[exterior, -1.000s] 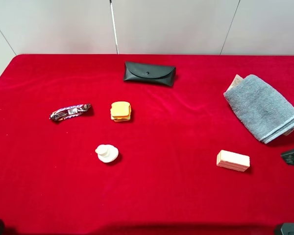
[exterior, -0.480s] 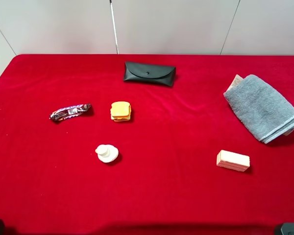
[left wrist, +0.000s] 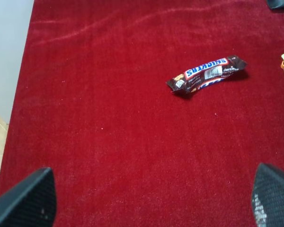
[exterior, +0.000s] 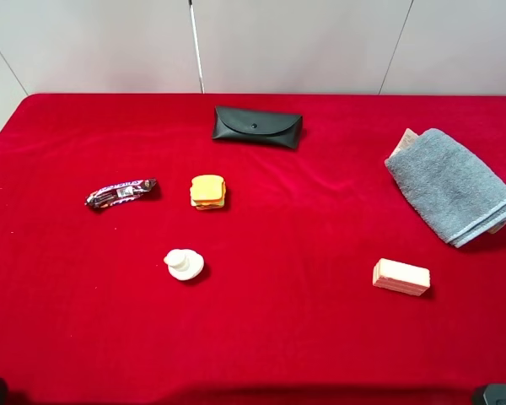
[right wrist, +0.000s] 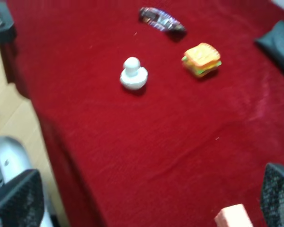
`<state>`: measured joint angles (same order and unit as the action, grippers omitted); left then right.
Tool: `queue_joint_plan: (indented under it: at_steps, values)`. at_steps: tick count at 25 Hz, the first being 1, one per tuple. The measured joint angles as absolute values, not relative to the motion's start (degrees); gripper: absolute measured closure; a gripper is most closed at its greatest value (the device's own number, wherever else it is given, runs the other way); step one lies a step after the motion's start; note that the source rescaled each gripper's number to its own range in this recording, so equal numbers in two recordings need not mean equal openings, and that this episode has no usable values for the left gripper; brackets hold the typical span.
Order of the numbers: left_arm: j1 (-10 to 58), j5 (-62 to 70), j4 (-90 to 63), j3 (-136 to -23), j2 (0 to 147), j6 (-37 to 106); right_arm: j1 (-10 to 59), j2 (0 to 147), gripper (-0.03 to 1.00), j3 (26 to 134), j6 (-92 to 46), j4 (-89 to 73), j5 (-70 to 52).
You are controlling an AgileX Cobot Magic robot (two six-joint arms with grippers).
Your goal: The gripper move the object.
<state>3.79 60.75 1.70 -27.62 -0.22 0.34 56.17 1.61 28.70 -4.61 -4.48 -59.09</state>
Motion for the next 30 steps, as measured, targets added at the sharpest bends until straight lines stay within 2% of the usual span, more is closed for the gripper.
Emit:
queue_joint_plan:
  at_steps: [10,19,30]
  values:
    - [3.79,60.75,1.7,-27.62,-0.22,0.34,41.61,-0.39,-0.03,28.59,-4.56,-4.41,-58.86]
    - [3.79,60.75,1.7,-27.62,-0.22,0.34,19.66,-0.39,-0.03,28.59,-4.45,-4.41,-58.73]
    - [3.79,60.75,1.7,-27.62,-0.22,0.34,2.06,-0.39,-0.03,28.59,-4.4,-4.41,-58.73]
